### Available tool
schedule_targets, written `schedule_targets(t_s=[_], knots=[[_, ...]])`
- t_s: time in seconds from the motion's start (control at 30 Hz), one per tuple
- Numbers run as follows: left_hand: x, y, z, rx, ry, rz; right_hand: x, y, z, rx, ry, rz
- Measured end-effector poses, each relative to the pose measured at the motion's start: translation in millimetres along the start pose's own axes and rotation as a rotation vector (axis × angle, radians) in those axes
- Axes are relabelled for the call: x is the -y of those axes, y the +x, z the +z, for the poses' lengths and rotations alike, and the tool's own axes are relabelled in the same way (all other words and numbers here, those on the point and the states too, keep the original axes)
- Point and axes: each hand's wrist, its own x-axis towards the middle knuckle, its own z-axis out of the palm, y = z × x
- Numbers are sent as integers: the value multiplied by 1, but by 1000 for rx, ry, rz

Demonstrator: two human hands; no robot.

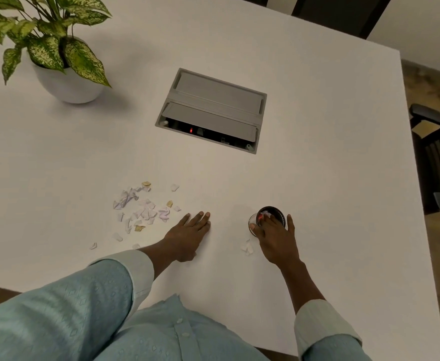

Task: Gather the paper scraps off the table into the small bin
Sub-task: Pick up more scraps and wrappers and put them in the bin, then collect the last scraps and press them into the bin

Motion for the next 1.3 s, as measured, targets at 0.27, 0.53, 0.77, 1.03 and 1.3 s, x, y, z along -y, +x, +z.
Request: schedule_targets(t_s=[0.27,0.53,0.77,1.03,1.3], knots=[[2,-1,1,2,-10,5,9,-33,-2,-634,102,-17],[4,-3,4,-9,-21,14,42,-65,60,-226,119,-41],[2,-5,0,-25,-5,22,40,-51,84,-11,-36,48],[11,-8,4,-88,-29,75,72,-50,99,11,20,-118],[14,-9,8,-114,-46,84,144,-53,113,96,164,-70]])
